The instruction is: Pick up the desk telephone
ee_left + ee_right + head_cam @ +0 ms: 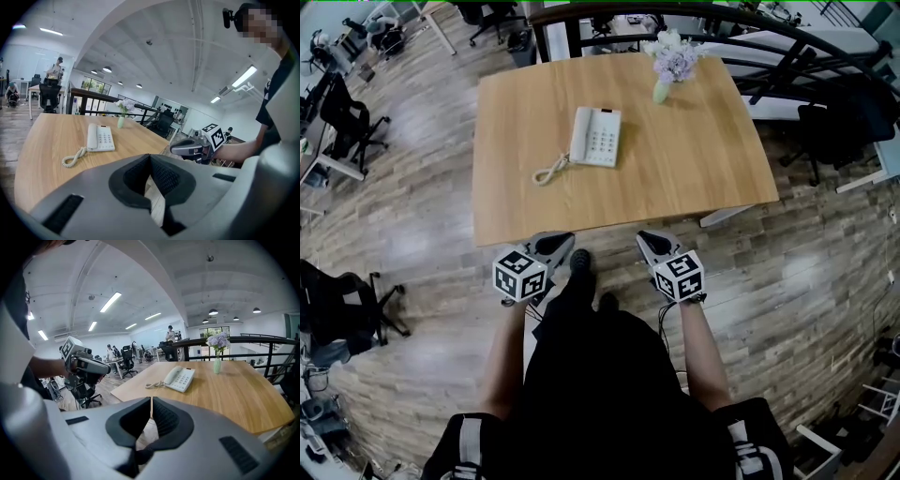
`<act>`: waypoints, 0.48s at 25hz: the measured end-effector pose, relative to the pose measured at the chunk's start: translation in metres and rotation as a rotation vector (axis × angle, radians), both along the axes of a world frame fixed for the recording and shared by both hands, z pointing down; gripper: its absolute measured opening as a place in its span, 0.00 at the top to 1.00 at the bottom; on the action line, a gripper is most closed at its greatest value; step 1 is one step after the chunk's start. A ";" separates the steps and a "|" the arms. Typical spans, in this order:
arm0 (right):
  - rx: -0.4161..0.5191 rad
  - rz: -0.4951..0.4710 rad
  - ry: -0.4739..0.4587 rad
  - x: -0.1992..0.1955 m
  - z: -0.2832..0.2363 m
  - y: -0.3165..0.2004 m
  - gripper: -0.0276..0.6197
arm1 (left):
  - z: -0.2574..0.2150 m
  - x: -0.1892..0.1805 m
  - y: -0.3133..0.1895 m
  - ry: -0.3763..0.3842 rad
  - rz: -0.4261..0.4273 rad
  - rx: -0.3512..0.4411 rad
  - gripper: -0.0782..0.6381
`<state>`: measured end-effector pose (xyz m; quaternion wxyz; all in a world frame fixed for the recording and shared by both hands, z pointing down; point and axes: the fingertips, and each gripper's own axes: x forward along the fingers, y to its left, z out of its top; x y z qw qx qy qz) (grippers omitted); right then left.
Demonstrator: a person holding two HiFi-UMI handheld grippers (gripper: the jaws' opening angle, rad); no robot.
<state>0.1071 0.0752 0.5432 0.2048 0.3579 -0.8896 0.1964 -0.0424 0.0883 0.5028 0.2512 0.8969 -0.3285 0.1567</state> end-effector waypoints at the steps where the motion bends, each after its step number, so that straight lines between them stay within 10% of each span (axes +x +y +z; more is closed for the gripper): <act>1: 0.000 0.004 0.009 0.002 0.000 -0.003 0.92 | -0.001 0.002 -0.006 0.005 0.007 0.003 0.87; 12: -0.023 0.061 0.037 -0.002 0.001 -0.054 0.92 | 0.006 -0.004 -0.062 0.031 0.060 -0.021 0.87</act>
